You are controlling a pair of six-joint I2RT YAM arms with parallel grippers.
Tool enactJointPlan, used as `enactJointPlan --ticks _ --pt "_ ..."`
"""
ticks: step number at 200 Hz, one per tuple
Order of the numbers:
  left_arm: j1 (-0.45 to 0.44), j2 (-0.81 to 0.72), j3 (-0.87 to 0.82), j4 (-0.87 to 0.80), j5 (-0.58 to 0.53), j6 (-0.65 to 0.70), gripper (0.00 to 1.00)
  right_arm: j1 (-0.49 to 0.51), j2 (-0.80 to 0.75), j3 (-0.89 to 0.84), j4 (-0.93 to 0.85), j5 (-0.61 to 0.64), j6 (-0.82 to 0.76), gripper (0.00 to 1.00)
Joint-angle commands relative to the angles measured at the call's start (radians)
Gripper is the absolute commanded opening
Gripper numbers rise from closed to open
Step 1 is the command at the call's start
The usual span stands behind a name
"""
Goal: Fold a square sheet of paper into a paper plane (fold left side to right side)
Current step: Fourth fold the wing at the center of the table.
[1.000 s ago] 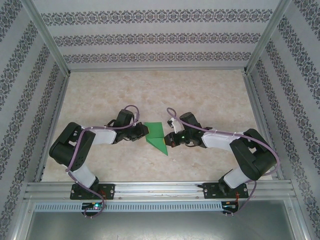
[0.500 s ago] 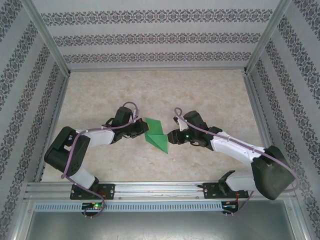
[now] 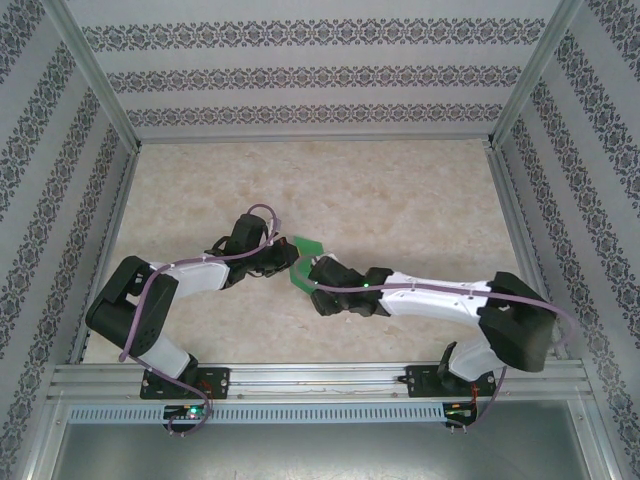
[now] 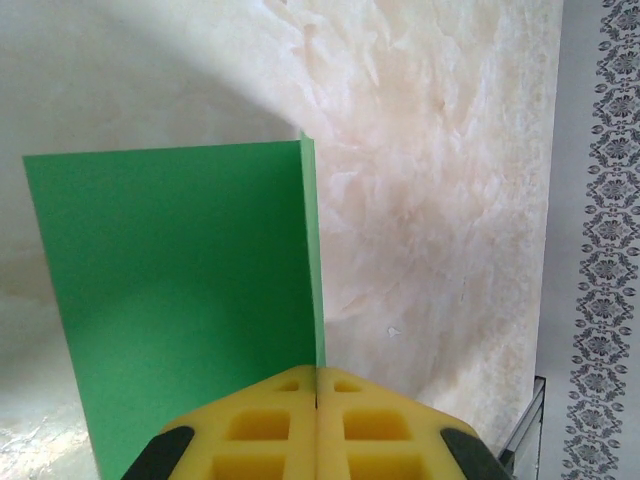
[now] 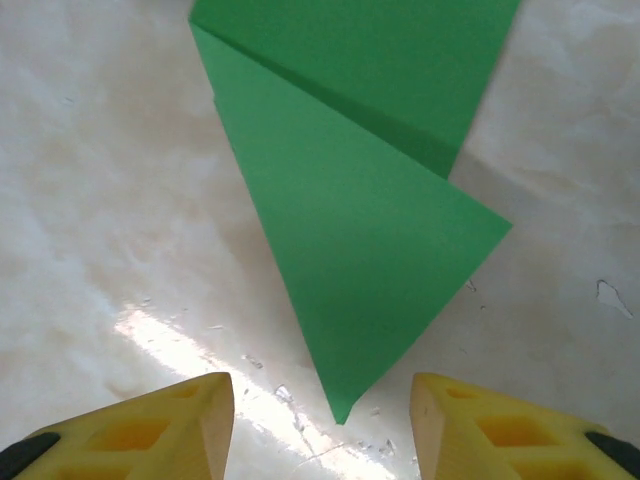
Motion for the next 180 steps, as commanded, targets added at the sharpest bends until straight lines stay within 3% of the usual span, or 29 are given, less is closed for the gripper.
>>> enactJointPlan --ticks 1,84,180 --pt "-0.014 -0.032 0.021 -0.029 -0.002 -0.015 0.06 0.032 0.051 0.058 -0.035 0.135 0.021 0.5" --pt "-0.017 -0.046 0.027 -0.038 -0.001 -0.02 0.06 0.073 0.196 0.146 -0.025 0.19 -0.002 0.44" --pt "-0.017 -0.039 0.026 -0.035 -0.005 -0.021 0.06 0.079 0.229 0.154 -0.038 0.222 0.006 0.31"
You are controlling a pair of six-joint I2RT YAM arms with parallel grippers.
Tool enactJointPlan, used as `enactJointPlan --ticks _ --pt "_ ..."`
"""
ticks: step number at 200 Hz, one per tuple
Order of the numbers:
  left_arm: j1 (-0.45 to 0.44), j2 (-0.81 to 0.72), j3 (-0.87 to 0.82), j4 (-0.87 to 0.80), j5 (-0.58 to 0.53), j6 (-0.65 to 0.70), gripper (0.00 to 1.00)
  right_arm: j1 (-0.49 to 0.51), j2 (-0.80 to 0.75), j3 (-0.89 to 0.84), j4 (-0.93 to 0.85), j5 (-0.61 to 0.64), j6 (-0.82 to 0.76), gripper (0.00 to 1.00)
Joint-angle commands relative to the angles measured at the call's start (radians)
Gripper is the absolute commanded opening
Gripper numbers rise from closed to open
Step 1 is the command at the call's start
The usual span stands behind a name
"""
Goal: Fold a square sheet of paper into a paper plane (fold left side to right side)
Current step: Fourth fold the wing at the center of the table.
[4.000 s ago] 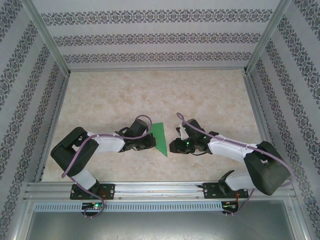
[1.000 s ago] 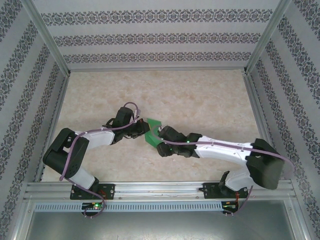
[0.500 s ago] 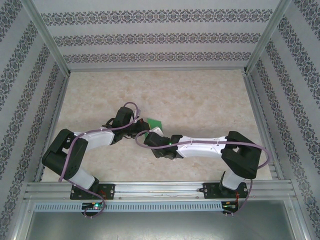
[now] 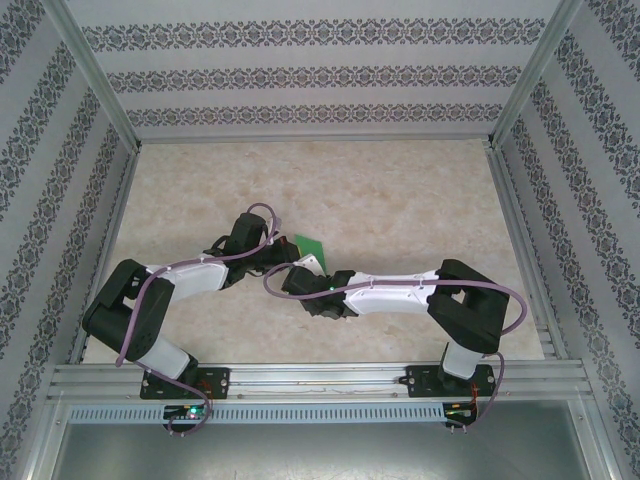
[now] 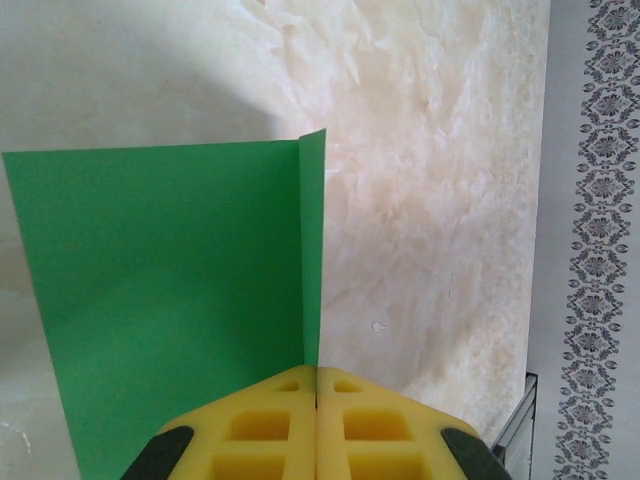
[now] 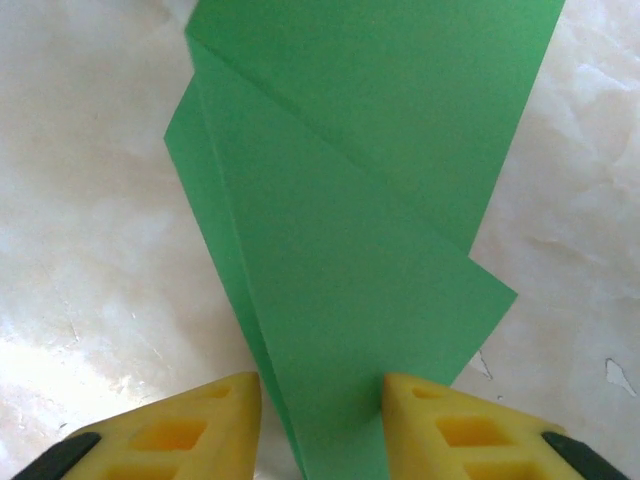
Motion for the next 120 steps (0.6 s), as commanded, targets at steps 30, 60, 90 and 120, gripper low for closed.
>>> enactJointPlan --ticks 30,60,90,120 --pt "-0.01 -0.016 0.019 -0.021 -0.006 -0.012 0.06 0.014 0.023 0.024 -0.028 0.041 0.002 0.24" --pt "-0.011 -0.023 0.015 -0.029 -0.019 -0.007 0.1 0.013 0.031 0.026 -0.03 0.043 0.0 0.12" --pt "0.006 -0.055 -0.011 -0.034 -0.041 -0.002 0.23 0.011 0.037 0.024 -0.035 0.041 -0.006 0.01" --pt "0.072 -0.125 -0.078 -0.043 -0.029 0.001 0.32 0.011 0.048 0.022 -0.035 0.033 -0.011 0.0"
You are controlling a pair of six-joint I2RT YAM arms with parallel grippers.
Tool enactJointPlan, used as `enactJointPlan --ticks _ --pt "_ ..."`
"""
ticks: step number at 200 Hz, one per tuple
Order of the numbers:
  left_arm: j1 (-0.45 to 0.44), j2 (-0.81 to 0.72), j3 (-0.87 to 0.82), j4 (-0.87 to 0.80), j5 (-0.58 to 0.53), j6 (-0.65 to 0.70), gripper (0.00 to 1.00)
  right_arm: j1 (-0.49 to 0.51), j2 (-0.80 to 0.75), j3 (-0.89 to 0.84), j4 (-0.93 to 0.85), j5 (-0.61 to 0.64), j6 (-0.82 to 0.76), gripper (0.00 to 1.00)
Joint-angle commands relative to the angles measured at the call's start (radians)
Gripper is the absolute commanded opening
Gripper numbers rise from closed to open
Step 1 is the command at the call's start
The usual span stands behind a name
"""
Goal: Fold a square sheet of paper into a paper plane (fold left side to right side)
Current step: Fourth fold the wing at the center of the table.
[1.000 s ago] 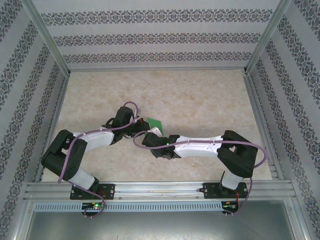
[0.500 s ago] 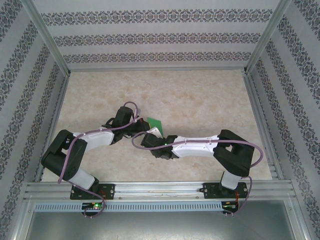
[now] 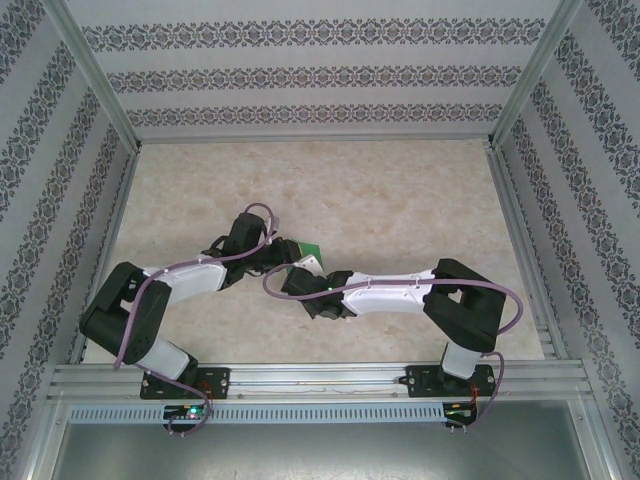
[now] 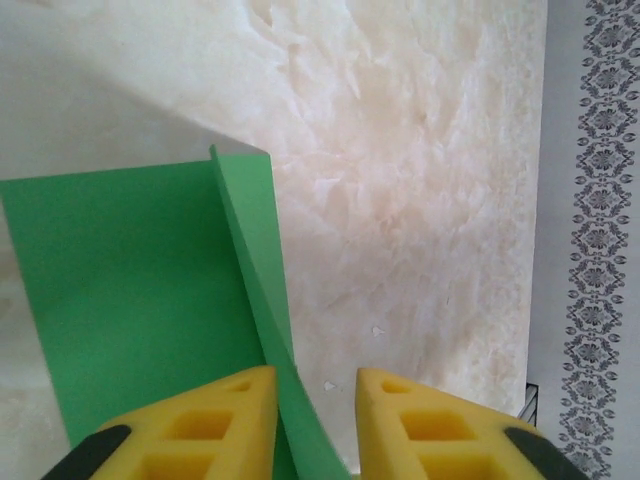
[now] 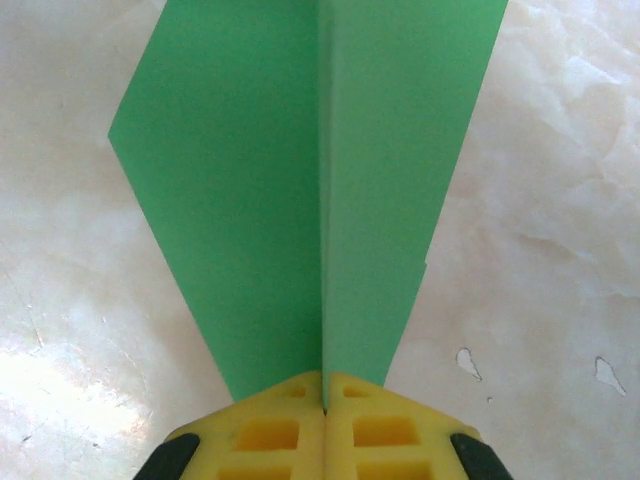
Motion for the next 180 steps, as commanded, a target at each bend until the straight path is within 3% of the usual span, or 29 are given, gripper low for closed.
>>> enactJointPlan --ticks 1,71,101,180 --pt "0.054 -0.068 -0.053 -0.029 -0.004 0.004 0.32 0.011 0.026 0.02 -0.027 0.016 -0.011 0.0" --pt "0.283 -0.321 -0.161 -0.225 0.07 0.103 0.36 -0.007 0.023 0.037 -0.029 -0.082 -0.032 0.0" --pt "0.294 -0.361 -0.152 -0.314 0.089 0.165 0.37 -0.056 -0.004 0.019 -0.012 -0.233 -0.029 0.0" --pt "0.291 -0.326 -0.179 -0.269 0.181 0.167 0.36 -0.195 -0.047 -0.047 0.115 -0.643 -0.009 0.0"
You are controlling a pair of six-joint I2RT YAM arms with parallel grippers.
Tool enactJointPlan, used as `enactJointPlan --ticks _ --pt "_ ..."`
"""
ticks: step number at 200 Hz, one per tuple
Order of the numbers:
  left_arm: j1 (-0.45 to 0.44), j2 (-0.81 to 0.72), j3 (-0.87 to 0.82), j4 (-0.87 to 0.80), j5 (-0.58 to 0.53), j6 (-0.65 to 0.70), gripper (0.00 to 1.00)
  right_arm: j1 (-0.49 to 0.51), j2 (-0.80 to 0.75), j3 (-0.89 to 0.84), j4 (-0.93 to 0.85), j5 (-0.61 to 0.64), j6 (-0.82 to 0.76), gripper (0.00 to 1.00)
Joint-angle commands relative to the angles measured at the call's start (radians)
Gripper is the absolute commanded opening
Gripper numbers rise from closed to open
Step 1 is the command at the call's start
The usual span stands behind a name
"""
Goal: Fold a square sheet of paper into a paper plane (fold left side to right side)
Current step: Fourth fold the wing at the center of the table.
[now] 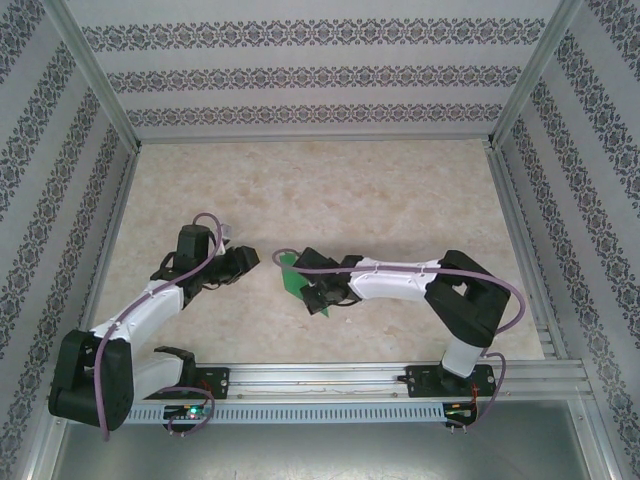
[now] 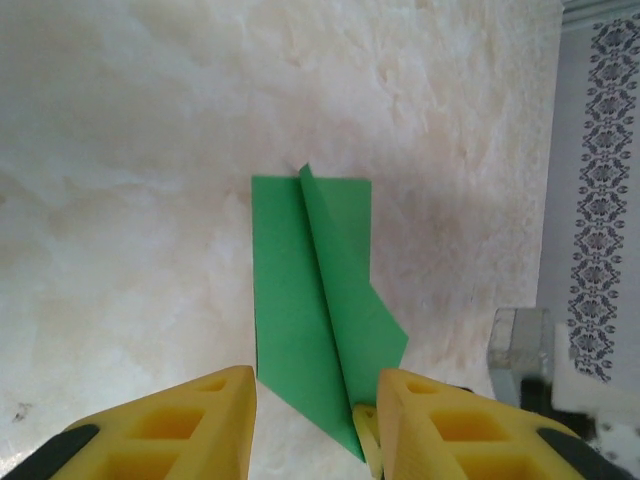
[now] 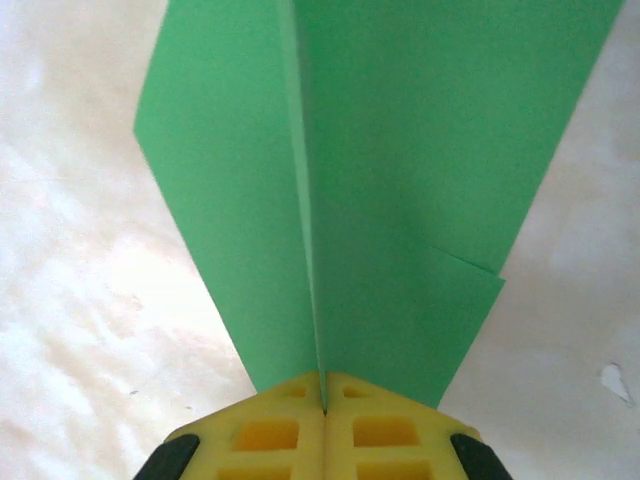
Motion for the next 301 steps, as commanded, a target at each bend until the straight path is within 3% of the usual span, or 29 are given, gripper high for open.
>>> enactJointPlan --ticks 1,41,140,205,301 --pt "0.007 0.011 -0.016 -0.001 0.048 0.022 0.36 -0.041 -0.032 -0.04 0.069 -0.187 0.014 0.0" --pt "-0.013 0.007 -0.029 0.025 0.064 0.0 0.36 -0.124 -0.031 -0.126 0.229 -0.369 0.08 0.0" --pt "-0.136 0.035 -0.038 0.127 0.021 -0.08 0.39 -0.237 -0.051 -0.272 0.465 -0.554 0.164 0.0" --pt "-0.283 0.2 0.038 0.22 -0.077 -0.112 0.48 -0.288 -0.042 -0.332 0.571 -0.642 0.181 0.0" --pt "-0.359 0.376 0.137 0.237 -0.129 -0.112 0.48 -0.304 -0.014 -0.364 0.655 -0.687 0.205 0.0"
